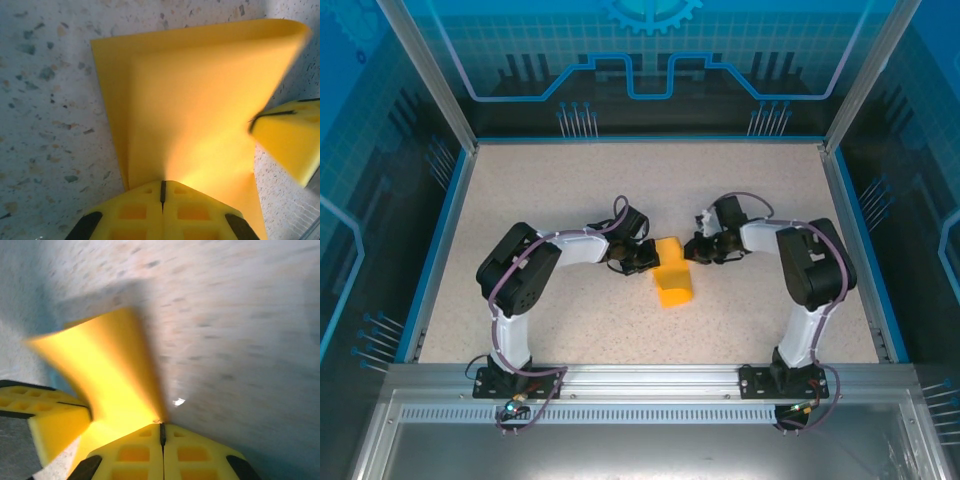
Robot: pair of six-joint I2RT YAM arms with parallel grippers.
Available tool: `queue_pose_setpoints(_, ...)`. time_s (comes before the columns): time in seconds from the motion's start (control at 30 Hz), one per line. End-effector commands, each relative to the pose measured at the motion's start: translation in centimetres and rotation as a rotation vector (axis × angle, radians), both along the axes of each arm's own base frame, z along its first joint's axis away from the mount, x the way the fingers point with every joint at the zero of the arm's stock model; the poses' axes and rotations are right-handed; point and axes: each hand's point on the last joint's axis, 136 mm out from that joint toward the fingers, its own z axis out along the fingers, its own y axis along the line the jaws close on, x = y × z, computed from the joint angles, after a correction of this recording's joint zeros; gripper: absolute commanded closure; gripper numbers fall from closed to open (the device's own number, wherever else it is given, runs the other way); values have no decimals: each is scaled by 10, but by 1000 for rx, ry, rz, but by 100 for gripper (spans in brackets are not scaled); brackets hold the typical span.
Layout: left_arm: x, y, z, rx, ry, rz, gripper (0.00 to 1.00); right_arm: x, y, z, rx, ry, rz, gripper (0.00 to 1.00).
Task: Fold a paper plane with a square sheet of paper (pick it up from the middle)
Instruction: Fold the square sheet of paper in half at the center of the table.
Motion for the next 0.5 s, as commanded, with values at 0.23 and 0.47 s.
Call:
queue_pose_setpoints(0.23,-62,62,-75,310,250,25,100,-1,40,56,15,-140,63,94)
queue_pose_setpoints(0.47,-63,63,-76,314,250,18,100,16,67,22,44,-59,76,94)
